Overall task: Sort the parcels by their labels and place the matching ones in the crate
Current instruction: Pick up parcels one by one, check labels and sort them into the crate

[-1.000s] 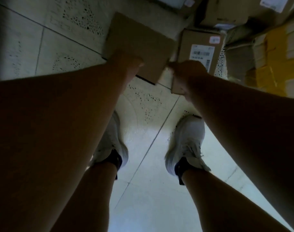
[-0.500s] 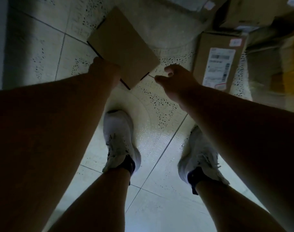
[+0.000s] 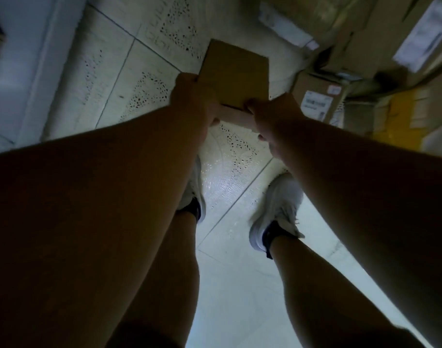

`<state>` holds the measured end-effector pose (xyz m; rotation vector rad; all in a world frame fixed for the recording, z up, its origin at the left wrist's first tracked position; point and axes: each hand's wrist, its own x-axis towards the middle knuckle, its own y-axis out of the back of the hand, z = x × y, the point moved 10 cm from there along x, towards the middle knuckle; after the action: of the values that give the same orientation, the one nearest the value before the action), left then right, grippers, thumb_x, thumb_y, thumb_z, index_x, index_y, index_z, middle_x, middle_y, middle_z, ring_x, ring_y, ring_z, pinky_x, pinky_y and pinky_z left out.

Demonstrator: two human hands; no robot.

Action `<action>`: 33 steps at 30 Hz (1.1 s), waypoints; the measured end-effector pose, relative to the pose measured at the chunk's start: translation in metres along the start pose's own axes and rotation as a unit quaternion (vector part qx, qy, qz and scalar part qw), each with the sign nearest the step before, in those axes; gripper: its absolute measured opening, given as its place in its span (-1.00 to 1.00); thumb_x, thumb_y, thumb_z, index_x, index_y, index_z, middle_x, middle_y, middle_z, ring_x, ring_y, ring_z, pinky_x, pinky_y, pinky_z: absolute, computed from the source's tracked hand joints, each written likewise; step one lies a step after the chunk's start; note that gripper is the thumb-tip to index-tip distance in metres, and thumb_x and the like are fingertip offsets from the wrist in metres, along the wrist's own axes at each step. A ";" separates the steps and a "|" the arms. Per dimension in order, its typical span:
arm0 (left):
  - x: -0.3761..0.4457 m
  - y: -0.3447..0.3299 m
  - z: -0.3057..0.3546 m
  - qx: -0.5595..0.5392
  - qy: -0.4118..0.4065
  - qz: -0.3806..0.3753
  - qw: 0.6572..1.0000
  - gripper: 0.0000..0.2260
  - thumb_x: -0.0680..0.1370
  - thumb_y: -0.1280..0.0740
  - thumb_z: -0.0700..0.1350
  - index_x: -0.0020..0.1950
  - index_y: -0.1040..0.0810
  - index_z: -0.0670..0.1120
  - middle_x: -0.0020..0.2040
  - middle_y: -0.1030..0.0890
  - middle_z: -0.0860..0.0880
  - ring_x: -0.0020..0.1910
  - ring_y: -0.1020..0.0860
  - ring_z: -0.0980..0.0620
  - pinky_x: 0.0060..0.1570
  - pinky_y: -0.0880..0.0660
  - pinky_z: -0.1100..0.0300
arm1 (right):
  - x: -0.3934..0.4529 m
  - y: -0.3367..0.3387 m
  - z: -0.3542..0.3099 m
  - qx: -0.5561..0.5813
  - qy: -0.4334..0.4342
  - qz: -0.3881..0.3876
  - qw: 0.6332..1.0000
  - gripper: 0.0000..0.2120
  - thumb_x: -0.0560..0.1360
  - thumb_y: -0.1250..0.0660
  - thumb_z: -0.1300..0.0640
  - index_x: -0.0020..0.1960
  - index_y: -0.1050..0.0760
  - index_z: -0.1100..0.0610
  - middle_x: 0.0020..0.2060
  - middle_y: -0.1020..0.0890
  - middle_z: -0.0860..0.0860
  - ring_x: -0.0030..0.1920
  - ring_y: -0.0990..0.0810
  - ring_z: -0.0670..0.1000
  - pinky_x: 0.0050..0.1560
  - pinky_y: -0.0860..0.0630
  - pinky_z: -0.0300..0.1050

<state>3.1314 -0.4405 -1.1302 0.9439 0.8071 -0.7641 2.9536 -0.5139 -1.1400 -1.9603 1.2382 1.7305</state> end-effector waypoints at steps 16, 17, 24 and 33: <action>-0.425 0.205 0.316 -0.127 -0.227 -0.126 0.957 -0.51 0.43 -0.54 -0.21 0.28 -0.42 -0.09 0.17 -0.58 -0.12 0.02 -0.67 -0.08 0.02 -0.64 0.05 | -0.469 0.249 -0.283 0.182 0.223 -0.012 0.958 -0.64 0.49 -0.40 -0.21 -0.06 -0.55 0.10 -0.16 -0.67 0.09 -0.20 -0.69 0.06 -0.12 -0.67 -0.03; -0.445 0.219 0.334 -0.112 -0.257 -0.099 0.955 -0.55 0.44 -0.54 -0.14 0.26 -0.44 -0.08 0.15 -0.62 -0.08 0.00 -0.67 -0.04 0.01 -0.65 0.04 | -0.493 0.255 -0.295 0.181 0.254 -0.024 0.950 -0.68 0.50 -0.41 -0.16 -0.01 -0.56 0.10 -0.13 -0.68 0.09 -0.13 -0.68 0.07 -0.09 -0.66 -0.01; -0.563 0.288 0.391 -0.069 -0.416 0.057 0.905 -0.75 0.54 -0.35 0.20 0.03 -0.57 0.05 -0.08 -0.66 0.10 -0.08 -0.63 0.08 -0.05 -0.57 0.08 | -0.595 0.291 -0.312 0.160 0.365 0.075 0.914 -0.73 0.48 -0.48 0.03 0.13 -0.53 0.04 -0.07 -0.71 -0.01 -0.16 -0.72 -0.04 -0.35 -0.61 -0.16; -0.581 0.281 0.348 -0.134 -0.330 -0.136 0.924 -0.79 0.60 -0.28 0.15 0.12 -0.55 0.07 0.07 -0.72 -0.05 0.05 -0.69 -0.11 0.12 -0.58 -0.20 | -0.639 0.291 -0.317 0.256 0.404 0.123 0.869 -0.72 0.60 -0.25 -0.19 0.06 -0.49 0.02 -0.14 -0.71 -0.01 -0.17 -0.72 0.01 -0.22 -0.66 0.01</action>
<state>3.1721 -0.5284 -0.4032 0.2829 0.4265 -1.1002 3.0059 -0.6328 -0.3805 -2.2749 2.0095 0.4624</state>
